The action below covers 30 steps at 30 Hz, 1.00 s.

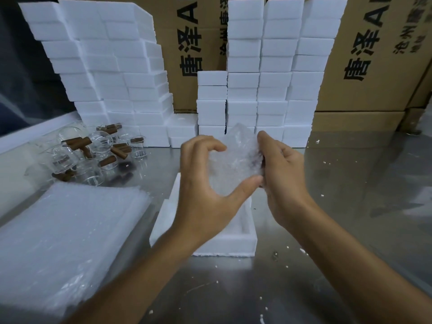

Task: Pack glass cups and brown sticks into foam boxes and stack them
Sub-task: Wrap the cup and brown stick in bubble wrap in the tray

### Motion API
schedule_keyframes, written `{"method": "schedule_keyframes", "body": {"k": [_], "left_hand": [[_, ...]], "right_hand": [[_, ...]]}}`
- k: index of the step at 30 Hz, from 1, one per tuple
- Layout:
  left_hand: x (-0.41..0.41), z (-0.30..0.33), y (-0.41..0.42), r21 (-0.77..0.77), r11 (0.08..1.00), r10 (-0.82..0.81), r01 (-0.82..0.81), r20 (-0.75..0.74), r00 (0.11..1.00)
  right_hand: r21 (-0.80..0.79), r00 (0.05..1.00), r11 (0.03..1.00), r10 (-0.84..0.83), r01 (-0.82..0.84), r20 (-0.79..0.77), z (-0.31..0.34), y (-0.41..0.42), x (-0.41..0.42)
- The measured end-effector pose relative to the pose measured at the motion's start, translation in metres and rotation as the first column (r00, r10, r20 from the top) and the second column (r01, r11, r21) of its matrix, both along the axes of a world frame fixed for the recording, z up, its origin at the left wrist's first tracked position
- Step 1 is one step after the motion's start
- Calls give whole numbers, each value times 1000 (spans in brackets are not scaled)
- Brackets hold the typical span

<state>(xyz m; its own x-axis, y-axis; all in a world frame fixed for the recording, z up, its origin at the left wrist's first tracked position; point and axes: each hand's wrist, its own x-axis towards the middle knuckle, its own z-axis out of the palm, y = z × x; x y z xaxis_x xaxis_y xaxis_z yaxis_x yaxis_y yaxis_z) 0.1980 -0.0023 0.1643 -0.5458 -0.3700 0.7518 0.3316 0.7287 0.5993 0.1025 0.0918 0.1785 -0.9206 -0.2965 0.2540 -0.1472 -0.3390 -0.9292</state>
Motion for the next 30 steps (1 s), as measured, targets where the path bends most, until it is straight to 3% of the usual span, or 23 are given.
{"method": "schedule_keyframes", "body": {"k": [1, 3, 4, 7, 11, 19, 21, 25, 30], "left_hand": [[-1, 0, 5, 182, 980, -87, 79, 34, 996], [-2, 2, 7, 533, 813, -294, 233, 31, 955], [-3, 2, 2, 590, 769, -314, 245, 16, 949], [-1, 6, -11, 466, 864, -261, 192, 88, 961], [0, 12, -19, 310, 926, -291, 213, 233, 928], [-3, 10, -27, 247, 967, -148, 66, 333, 931], [-1, 12, -32, 152, 986, -123, 71, 364, 923], [6, 17, -37, 76, 976, -218, 204, 369, 904], [3, 18, -29, 235, 934, -345, 269, 392, 853]], "right_hand": [[-4, 996, 997, 75, -75, 48, -1, 0, 0], [-18, 968, 974, 226, -226, 111, -1, 0, -1], [-23, 956, 963, 270, -269, 115, -1, 1, -2], [12, 962, 963, 266, -268, 57, 0, 3, -4], [154, 956, 971, 213, -184, -201, -3, 6, 2], [396, 770, 898, 389, -194, -505, -3, 2, 19], [470, 703, 871, 425, -144, -571, -6, 0, 25], [496, 686, 847, 475, -188, -550, -7, -2, 29], [472, 743, 817, 534, -331, -403, -7, 0, 24]]}}
